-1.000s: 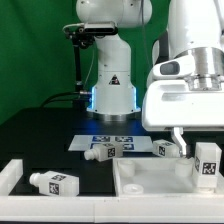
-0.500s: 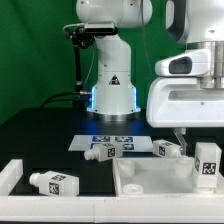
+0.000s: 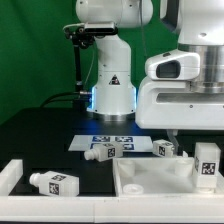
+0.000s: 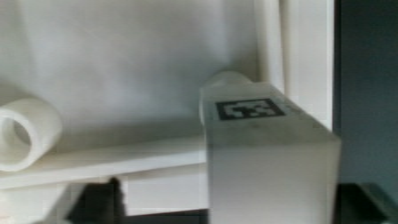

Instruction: Assemble one leg

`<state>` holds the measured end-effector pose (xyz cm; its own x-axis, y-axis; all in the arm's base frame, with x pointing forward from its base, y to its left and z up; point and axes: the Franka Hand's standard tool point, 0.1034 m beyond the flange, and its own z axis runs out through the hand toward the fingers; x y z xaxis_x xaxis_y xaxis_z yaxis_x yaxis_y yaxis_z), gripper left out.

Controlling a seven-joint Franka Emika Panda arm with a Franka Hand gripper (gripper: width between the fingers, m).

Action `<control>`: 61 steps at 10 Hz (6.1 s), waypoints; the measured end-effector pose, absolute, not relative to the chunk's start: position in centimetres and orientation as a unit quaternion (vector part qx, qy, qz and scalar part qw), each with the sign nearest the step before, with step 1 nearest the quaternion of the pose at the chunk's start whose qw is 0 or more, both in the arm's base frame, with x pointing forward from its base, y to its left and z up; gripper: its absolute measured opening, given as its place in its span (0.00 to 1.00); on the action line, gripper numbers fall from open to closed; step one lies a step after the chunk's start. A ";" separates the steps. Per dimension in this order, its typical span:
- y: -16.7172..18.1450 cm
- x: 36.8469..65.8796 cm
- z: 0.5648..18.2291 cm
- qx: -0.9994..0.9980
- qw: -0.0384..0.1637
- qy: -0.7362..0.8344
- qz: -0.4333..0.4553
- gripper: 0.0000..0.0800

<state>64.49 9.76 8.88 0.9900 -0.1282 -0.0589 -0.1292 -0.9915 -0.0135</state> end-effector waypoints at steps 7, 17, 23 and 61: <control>9.8 64.8 8.8 -0.934 0.011 0.356 -0.008 0.36; 10.3 64.2 8.5 -0.795 0.042 0.604 -0.022 0.73; 12.1 63.8 8.1 -0.935 0.025 0.351 -0.048 0.81; 10.9 64.4 7.3 -0.917 0.045 0.393 -0.054 0.36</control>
Offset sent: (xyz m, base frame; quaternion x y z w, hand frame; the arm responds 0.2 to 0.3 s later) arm 0.0000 0.0000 0.0000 0.0000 0.0000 0.1296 0.9916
